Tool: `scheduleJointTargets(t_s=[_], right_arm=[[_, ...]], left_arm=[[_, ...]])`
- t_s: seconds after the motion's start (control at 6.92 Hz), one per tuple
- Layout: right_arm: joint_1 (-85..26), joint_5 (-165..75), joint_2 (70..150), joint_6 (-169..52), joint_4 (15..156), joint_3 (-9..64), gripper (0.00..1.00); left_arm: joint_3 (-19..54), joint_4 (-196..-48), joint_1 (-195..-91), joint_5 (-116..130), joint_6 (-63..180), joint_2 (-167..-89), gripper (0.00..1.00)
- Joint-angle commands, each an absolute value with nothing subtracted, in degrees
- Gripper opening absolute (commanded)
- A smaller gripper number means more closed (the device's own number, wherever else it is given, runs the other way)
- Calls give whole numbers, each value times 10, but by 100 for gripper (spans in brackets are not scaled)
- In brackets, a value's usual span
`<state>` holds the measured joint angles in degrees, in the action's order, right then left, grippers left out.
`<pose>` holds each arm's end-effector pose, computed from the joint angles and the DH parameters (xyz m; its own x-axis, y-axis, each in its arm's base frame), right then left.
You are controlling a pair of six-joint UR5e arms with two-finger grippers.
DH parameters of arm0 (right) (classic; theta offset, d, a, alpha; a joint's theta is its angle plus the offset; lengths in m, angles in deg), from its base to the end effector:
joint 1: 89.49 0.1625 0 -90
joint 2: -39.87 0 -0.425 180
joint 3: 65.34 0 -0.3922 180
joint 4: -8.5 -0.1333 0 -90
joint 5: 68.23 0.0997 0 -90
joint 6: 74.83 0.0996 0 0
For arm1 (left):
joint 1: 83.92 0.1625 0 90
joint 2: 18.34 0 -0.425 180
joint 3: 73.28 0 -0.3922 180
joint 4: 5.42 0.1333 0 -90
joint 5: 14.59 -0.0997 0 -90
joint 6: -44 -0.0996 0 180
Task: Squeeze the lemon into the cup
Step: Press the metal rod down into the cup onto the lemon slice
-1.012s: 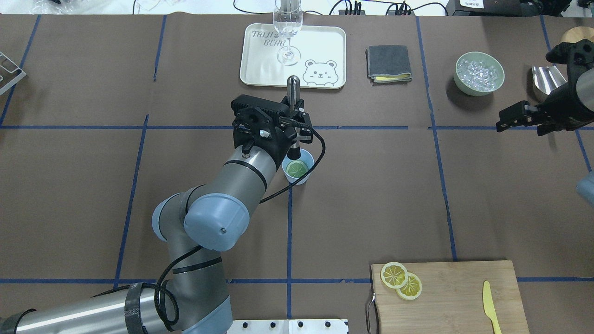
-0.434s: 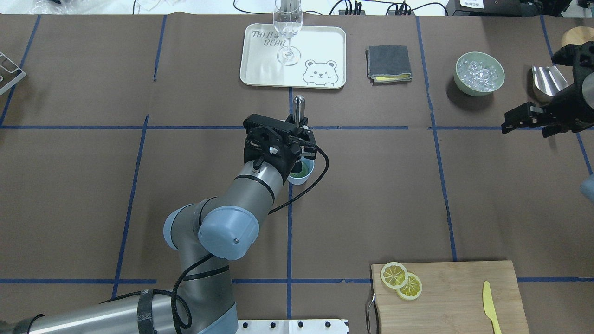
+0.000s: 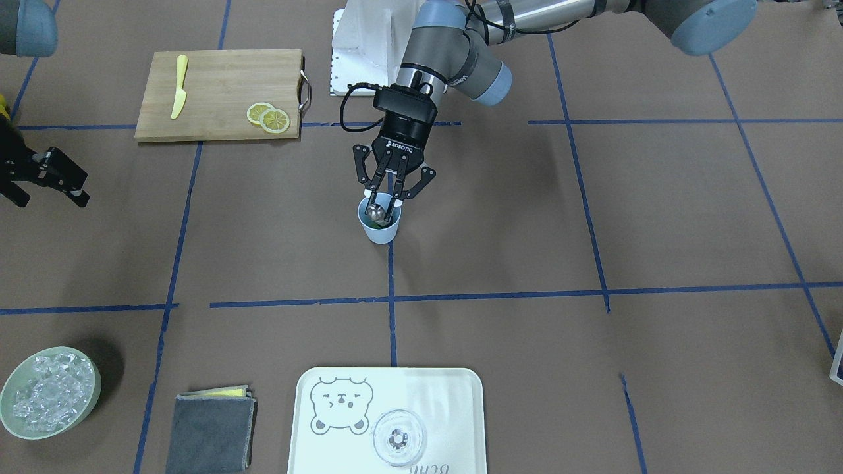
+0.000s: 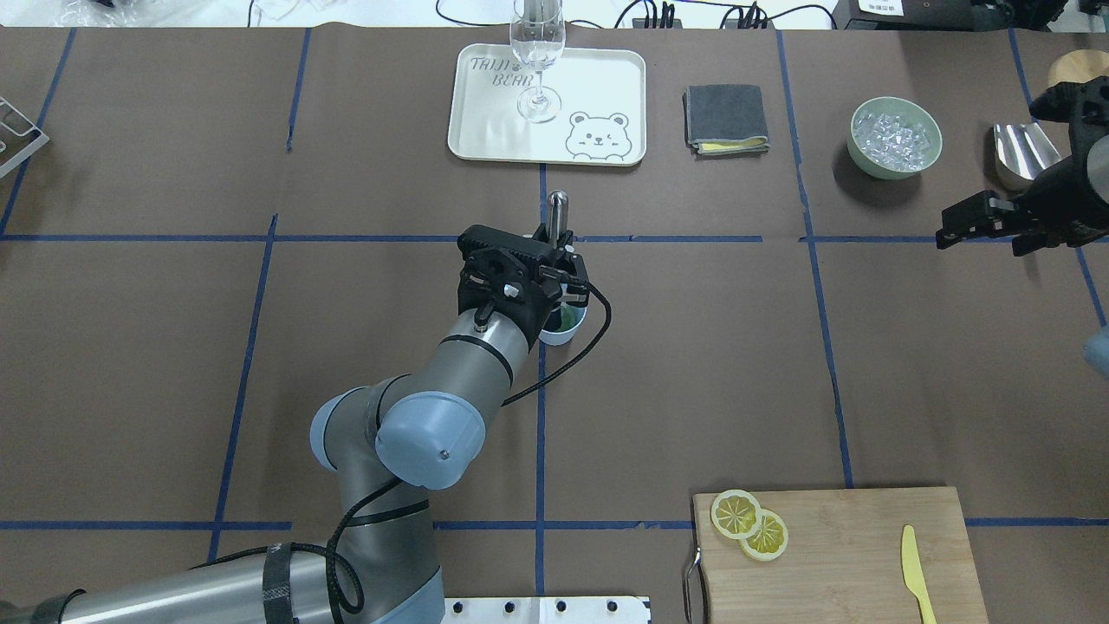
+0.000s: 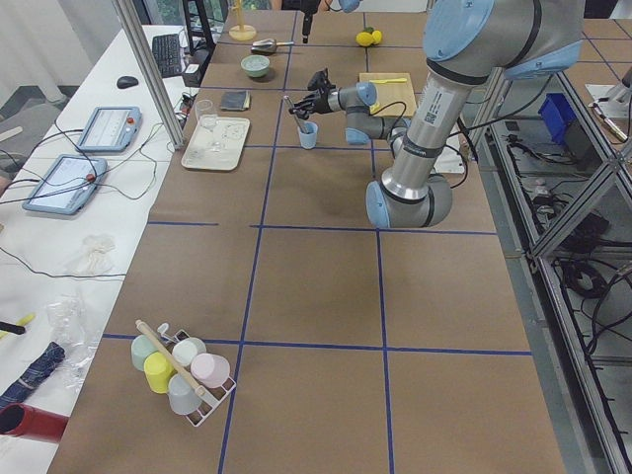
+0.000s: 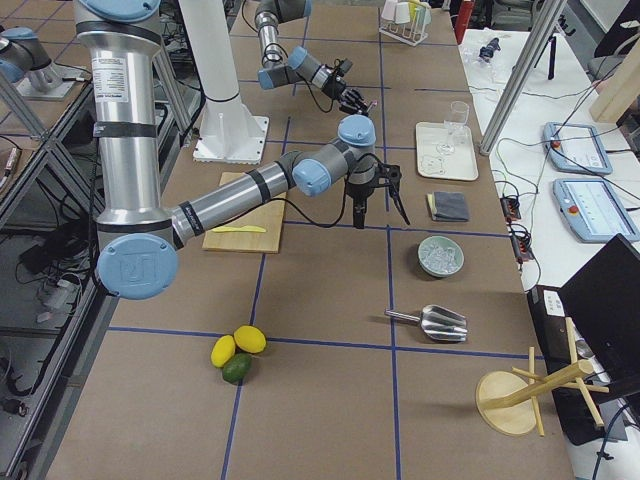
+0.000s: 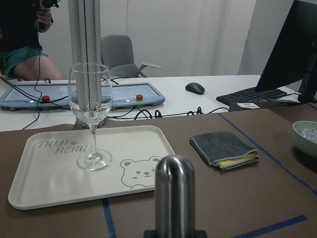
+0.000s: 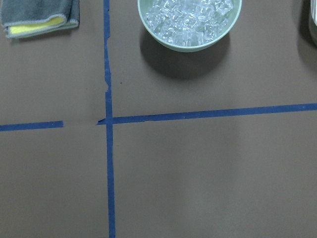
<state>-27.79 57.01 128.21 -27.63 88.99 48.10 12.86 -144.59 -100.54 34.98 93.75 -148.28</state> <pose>-0.1683 -0.4724 0.4313 0.6693 0.0726 0.7394 -0.1485 0.9882 0.0375 0.5889 -0.3823 0.1643 0.6014 0.3338 -0.7259 0.5876 0.4309 0.6849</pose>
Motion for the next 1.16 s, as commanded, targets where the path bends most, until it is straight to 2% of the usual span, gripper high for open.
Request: scheduleJointTargets(t_s=[0.0, 0.14, 0.43, 0.72, 1.01], right_arm=[[-278, 570, 1282, -276, 889, 482, 100], [-274, 571, 1282, -276, 889, 483, 100], [-274, 571, 1282, -276, 889, 483, 100], [-273, 570, 1282, -277, 889, 481, 100], [-273, 569, 1283, -278, 889, 480, 100]], left_arm=[[133, -1446, -1001, 351, 937, -1482, 0], [160, -1446, -1002, 352, 928, -1481, 0], [271, -1446, -1013, 352, 818, -1475, 0], [304, -1445, -1050, 351, 817, -1460, 0], [310, -1432, -1086, 380, 817, -1351, 0]])
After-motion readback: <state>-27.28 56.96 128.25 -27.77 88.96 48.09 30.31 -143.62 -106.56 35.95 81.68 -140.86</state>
